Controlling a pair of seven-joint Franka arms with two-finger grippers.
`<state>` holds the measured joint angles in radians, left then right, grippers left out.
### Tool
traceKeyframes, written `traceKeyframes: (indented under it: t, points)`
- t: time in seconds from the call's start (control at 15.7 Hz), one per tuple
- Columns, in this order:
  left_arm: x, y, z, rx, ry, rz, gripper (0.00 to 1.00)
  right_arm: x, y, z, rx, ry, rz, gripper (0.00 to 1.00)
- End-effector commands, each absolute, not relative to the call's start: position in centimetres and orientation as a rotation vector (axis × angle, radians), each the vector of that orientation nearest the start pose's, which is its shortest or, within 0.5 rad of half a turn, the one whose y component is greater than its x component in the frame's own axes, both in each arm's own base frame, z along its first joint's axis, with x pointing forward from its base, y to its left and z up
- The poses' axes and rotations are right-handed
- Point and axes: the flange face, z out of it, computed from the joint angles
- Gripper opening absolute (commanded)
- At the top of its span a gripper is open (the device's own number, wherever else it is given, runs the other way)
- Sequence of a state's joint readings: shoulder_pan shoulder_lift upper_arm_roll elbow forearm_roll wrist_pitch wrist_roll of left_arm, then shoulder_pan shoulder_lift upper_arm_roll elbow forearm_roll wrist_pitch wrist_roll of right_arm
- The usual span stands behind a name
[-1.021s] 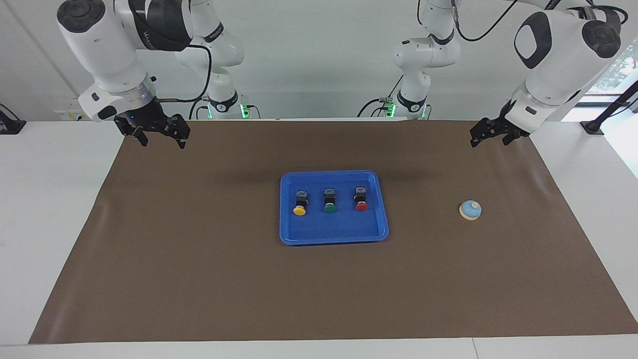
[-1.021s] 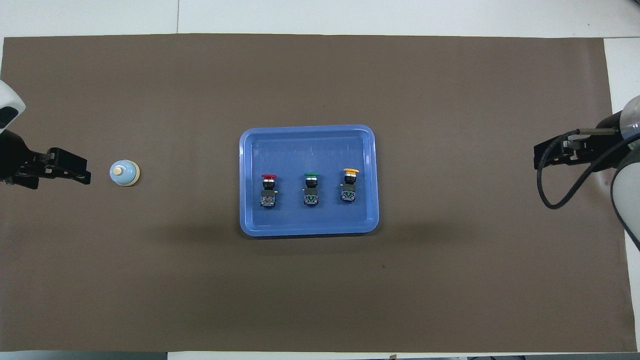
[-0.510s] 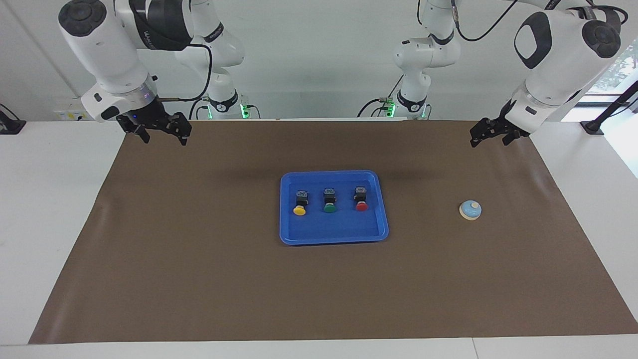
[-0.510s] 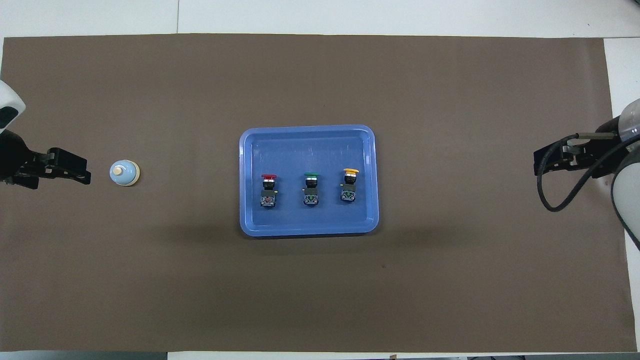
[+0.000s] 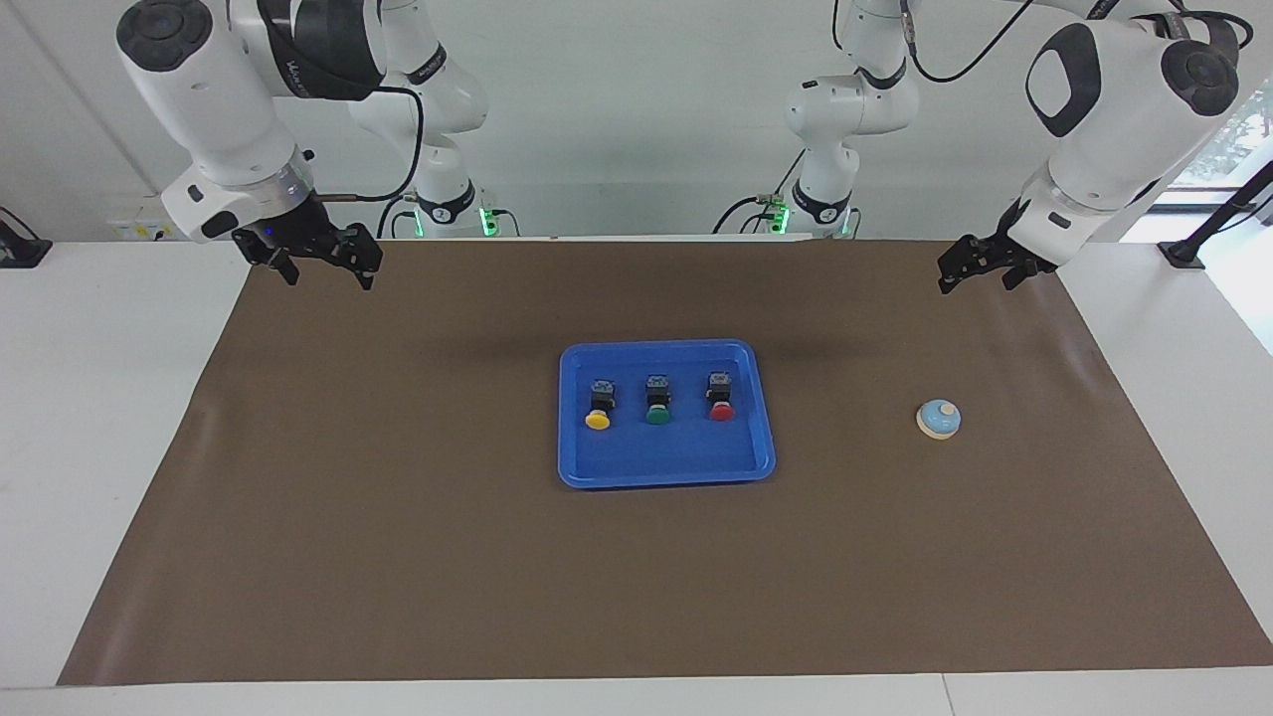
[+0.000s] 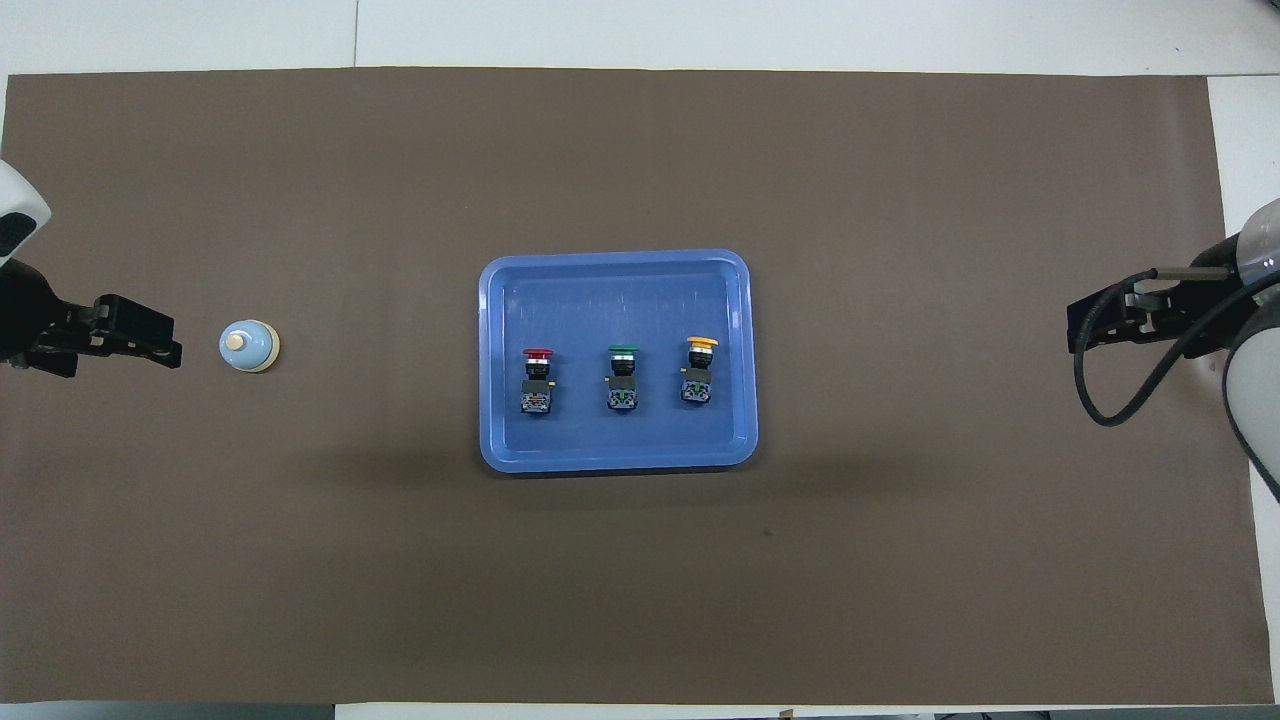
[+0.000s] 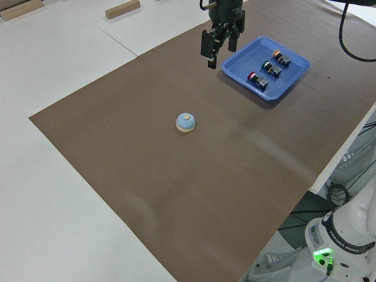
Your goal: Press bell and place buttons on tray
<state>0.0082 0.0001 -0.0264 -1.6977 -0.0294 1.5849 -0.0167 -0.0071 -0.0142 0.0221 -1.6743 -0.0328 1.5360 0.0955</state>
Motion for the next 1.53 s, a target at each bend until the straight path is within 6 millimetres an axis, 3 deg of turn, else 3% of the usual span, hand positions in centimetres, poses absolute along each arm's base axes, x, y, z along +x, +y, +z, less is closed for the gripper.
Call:
traceKeyframes:
  t: [0.0, 0.13, 0.26, 0.32, 0.38, 0.51, 0.64, 0.89, 1.02, 1.08, 1.21, 1.47]
  points:
    - [55.8, -1.1, 57.5, -3.164, -0.011, 0.088, 1.00, 53.8, 0.2, 58.4, -3.174, 0.101, 0.185, 1.00]
    - [55.9, -0.9, 57.0, -3.164, -0.055, 0.072, 1.00, 53.8, 0.2, 58.4, -3.174, 0.099, 0.188, 1.00]
    - [56.1, -0.8, 55.8, -3.165, -0.066, -0.066, 0.37, 53.7, 0.2, 58.4, -3.174, 0.096, 0.190, 1.00]
    - [55.9, -0.5, 55.2, -3.164, -0.077, -0.089, 0.15, 53.7, 0.2, 58.3, -3.174, 0.094, 0.198, 1.00]
    - [56.0, 0.8, 54.5, -3.162, -0.111, -0.092, 0.10, 53.7, 0.1, 58.3, -3.174, 0.096, 0.200, 1.00]
    - [56.3, 1.6, 53.4, -3.160, -0.175, -0.082, 0.03, 53.6, 0.1, 58.5, -3.174, 0.096, 0.195, 1.00]
    - [57.2, 1.7, 50.8, -3.154, -0.258, -0.028, 0.00, 53.5, 0.2, 58.7, -3.175, 0.094, 0.188, 1.00]
    - [59.1, 1.8, 45.7, -3.156, -0.232, 0.050, 0.00, 53.5, 0.2, 58.8, -3.174, 0.097, 0.185, 1.00]
    - [59.9, 2.1, 44.7, -3.160, -0.192, 0.011, 0.00, 53.5, 0.2, 58.7, -3.174, 0.097, 0.188, 1.00]
    - [60.1, 3.3, 44.3, -3.160, -0.195, -0.002, 0.00, 53.5, 0.2, 58.7, -3.175, 0.094, 0.188, 1.00]
    - [60.4, 4.6, 42.8, -3.164, -0.123, 0.027, 0.00, 53.5, 0.2, 58.7, -3.174, 0.097, 0.188, 1.00]
    - [59.6, 3.8, 39.3, -3.165, -0.054, 0.049, 0.00, 53.5, 0.2, 58.8, -3.175, 0.097, 0.185, 1.00]
